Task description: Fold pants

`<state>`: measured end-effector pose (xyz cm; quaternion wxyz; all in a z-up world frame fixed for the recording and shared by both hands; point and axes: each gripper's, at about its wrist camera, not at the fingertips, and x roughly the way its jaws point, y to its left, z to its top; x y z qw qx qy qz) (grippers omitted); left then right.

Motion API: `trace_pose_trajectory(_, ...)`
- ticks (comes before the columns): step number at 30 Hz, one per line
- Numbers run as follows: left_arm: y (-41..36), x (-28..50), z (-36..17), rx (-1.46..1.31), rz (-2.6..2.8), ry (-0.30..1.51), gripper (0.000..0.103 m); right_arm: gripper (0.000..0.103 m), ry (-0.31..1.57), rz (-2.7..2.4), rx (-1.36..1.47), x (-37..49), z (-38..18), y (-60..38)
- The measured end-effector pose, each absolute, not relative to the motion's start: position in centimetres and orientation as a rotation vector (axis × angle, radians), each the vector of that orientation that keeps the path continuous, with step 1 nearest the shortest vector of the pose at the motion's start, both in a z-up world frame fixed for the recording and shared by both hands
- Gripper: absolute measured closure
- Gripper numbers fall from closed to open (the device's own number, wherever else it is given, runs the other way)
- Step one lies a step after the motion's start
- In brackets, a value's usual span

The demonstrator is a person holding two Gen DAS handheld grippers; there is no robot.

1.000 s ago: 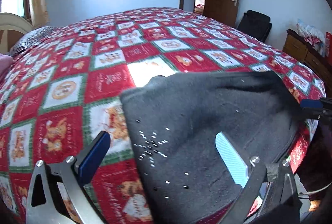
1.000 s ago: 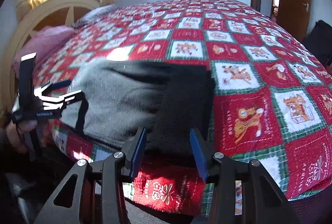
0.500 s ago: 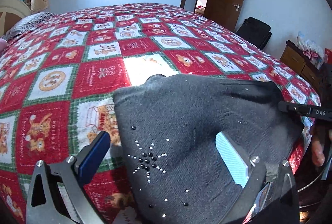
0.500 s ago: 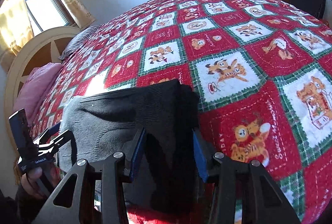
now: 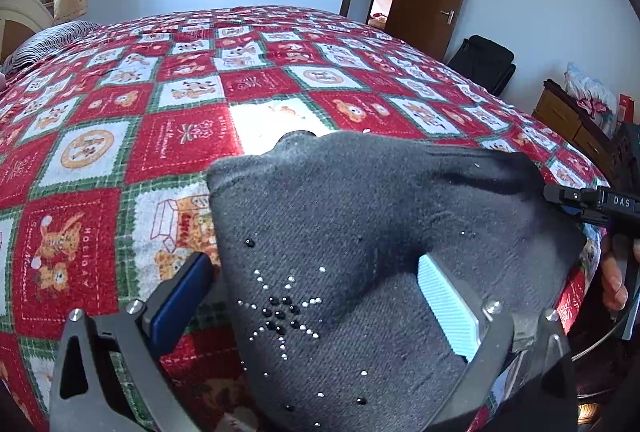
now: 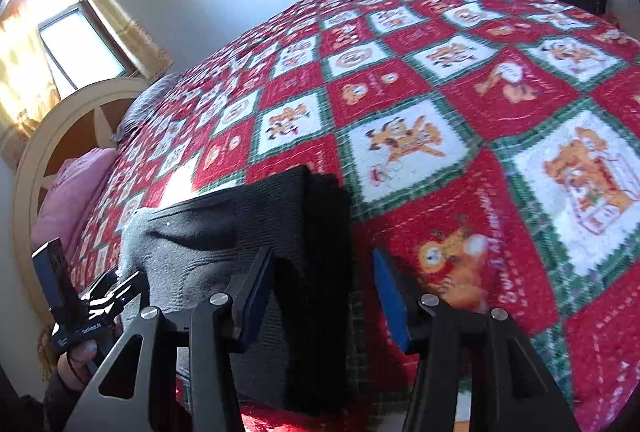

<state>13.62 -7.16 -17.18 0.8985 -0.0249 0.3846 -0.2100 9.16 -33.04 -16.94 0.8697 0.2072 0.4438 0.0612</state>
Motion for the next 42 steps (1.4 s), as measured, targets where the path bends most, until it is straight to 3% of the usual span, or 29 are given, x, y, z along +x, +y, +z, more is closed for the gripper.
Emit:
trace_pose_trajectory(15,-7.0,13.7,-17.2,-0.093,-0.492,0.752,0.000,0.051,0.974,0.203,0.436,9.8,-18.4,-31.7)
trace_pose_trajectory(17,-6.9,13.6,-17.1,-0.096,-0.512,0.748,0.003,0.061,0.960,0.209,0.415,9.5,-18.1,-31.3)
trace_pose_trajectory(20,-6.0,13.4,-16.9,-0.128,-0.528,0.743,0.019,0.073,0.942,0.227,0.410,9.2,-17.6,-31.0)
trace_pose_trajectory(22,-5.3,13.4,-16.9,-0.174,-0.539,0.743,0.032,0.076,0.925,0.238,0.402,8.9,-17.1,-30.8)
trace_pose_trajectory(26,-4.1,13.7,-17.2,-0.256,-0.559,0.748,0.047,0.078,0.896,0.253,0.378,8.1,-16.0,-30.3)
trace_pose_trajectory(27,-3.9,13.7,-17.2,-0.266,-0.563,0.749,0.055,0.078,0.891,0.255,0.374,8.1,-15.8,-30.2)
trace_pose_trajectory(28,-3.8,13.7,-17.1,-0.276,-0.570,0.746,0.070,0.079,0.884,0.259,0.371,7.9,-15.5,-30.1)
trace_pose_trajectory(30,-3.8,13.5,-16.9,-0.281,-0.579,0.741,0.084,0.079,0.871,0.268,0.368,7.6,-15.0,-29.9)
trace_pose_trajectory(36,-3.5,13.0,-15.2,-0.284,-0.577,0.708,0.091,0.079,0.835,0.301,0.334,7.4,-12.7,-28.7)
trace_pose_trajectory(42,-0.9,12.1,-12.1,-0.261,-0.543,0.638,0.092,0.080,0.824,0.367,0.293,10.7,-10.9,-25.9)
